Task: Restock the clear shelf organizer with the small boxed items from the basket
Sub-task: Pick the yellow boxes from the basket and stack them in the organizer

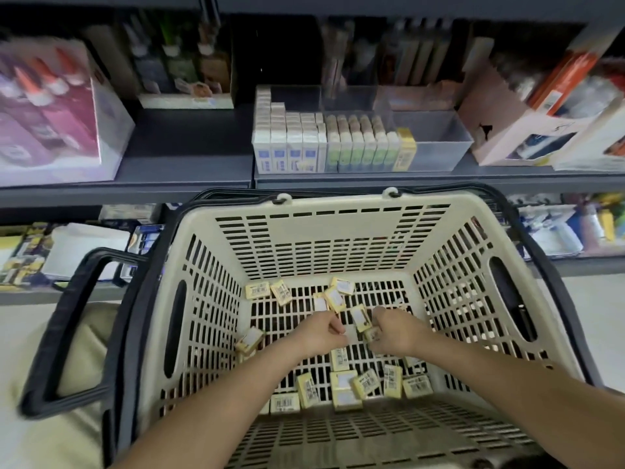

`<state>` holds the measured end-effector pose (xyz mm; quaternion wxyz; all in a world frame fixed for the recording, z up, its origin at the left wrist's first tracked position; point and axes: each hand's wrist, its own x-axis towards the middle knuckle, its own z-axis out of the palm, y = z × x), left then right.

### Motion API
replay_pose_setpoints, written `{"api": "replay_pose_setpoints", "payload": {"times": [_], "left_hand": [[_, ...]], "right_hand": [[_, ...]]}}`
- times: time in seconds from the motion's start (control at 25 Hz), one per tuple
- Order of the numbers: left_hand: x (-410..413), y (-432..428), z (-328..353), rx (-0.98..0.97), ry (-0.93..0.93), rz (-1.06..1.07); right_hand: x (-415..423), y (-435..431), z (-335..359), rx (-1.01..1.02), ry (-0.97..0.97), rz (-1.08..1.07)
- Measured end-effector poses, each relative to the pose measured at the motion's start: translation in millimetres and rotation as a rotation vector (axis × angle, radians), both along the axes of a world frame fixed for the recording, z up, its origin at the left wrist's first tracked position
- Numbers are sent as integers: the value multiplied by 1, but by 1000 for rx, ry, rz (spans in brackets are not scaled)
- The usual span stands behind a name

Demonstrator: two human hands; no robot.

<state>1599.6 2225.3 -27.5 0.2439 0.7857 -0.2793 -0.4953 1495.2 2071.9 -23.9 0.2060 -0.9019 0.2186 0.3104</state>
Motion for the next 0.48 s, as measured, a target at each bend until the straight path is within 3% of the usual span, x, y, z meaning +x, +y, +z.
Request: {"api": "replay_pose_setpoints", "payload": {"times": [0.08,0.2,0.32,0.48], "left_hand": [[1,-1,5,-2,195,119],[3,1,10,-43,710,432],[9,8,9,-21,661,503],[28,17,9,-41,595,667]], "right_hand": [[8,14,6,197,-141,-138],[16,30,11,425,-264,-280],[20,38,9,389,-204,-285],[19,58,0,-34,-40,200]]}}
